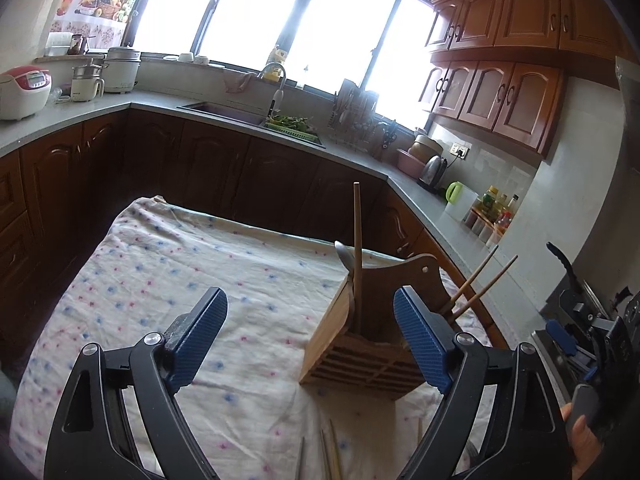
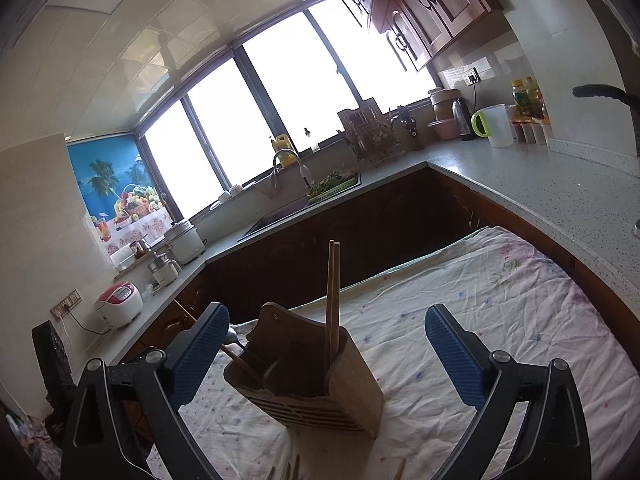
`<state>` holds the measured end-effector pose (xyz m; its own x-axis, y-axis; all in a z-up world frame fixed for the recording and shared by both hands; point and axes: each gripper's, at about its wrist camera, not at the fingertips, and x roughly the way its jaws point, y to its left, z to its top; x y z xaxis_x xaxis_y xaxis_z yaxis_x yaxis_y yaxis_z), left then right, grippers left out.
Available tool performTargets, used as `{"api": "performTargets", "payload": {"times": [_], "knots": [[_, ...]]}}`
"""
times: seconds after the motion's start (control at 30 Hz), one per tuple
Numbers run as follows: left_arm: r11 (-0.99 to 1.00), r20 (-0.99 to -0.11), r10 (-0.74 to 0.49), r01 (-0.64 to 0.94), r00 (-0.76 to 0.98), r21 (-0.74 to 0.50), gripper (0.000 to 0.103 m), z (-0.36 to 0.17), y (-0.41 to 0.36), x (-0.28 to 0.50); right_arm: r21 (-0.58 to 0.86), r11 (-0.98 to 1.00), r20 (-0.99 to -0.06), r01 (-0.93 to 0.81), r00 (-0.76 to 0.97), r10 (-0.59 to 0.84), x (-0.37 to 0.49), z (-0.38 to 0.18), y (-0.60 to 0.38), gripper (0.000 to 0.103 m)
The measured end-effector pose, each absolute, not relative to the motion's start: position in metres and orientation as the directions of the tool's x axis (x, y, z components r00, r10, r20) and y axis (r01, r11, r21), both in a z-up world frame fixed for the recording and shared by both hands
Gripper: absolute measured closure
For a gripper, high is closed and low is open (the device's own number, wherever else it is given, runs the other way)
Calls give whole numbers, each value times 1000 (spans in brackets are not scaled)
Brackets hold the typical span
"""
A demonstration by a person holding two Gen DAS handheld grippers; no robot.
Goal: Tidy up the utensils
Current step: 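Open the left tool to drop the chopstick into the holder while the right tool releases its chopstick, then move the left tool toward a thin steel chopstick while the right tool approaches a wooden chopstick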
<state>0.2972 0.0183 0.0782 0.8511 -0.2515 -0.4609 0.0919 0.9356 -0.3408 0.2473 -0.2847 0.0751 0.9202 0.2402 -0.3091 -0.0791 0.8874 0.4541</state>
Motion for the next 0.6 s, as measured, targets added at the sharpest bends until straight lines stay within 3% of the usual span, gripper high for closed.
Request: {"api": "performTargets", "payload": {"times": [0.6], "knots": [[948,-623,-245,50,743,-313,16,11,29,217,418,908,-470,21,860,196,166,19,-305,3]]}}
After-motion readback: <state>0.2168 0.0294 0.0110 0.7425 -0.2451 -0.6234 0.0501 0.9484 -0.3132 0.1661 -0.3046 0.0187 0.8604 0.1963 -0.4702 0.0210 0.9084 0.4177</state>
